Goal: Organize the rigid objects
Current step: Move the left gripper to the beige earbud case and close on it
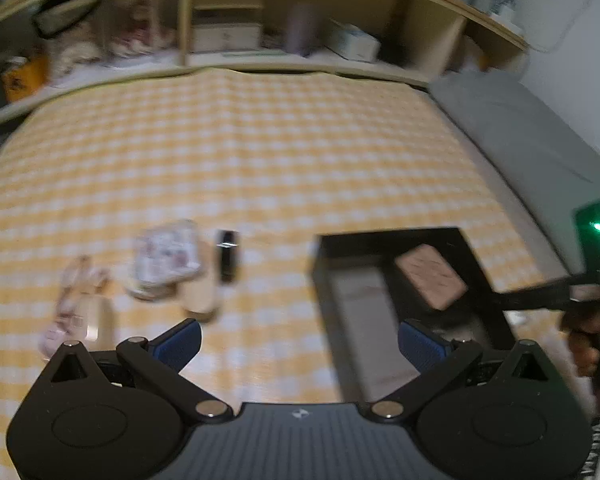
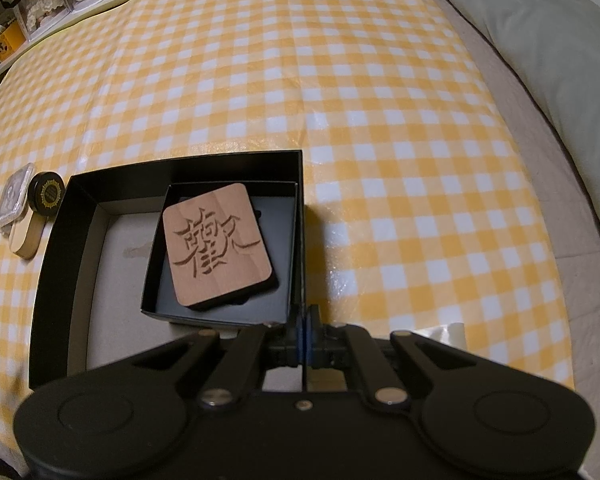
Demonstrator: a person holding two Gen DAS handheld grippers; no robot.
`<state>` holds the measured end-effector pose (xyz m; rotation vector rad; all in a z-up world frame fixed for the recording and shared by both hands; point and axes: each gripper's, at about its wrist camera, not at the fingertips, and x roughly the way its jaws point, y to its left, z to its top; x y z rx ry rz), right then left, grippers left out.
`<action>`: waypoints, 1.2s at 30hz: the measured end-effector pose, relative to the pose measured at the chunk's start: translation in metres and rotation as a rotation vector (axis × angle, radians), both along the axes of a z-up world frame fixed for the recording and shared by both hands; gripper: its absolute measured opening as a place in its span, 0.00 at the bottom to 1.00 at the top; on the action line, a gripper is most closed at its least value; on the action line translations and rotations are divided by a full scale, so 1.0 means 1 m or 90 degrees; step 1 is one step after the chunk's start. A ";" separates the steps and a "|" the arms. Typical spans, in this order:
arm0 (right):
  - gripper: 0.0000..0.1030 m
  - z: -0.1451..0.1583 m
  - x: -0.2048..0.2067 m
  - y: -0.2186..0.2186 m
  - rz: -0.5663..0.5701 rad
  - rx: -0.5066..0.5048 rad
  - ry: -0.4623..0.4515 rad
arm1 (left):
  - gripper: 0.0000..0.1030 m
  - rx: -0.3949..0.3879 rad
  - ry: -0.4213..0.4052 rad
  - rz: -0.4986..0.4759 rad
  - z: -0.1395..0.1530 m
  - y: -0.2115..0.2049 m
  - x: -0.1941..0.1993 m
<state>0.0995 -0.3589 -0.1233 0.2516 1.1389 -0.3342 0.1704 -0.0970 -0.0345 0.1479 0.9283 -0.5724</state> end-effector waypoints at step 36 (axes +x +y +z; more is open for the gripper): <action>0.02 0.000 0.002 0.001 0.000 0.000 0.001 | 0.53 0.162 0.048 0.177 -0.093 0.090 0.125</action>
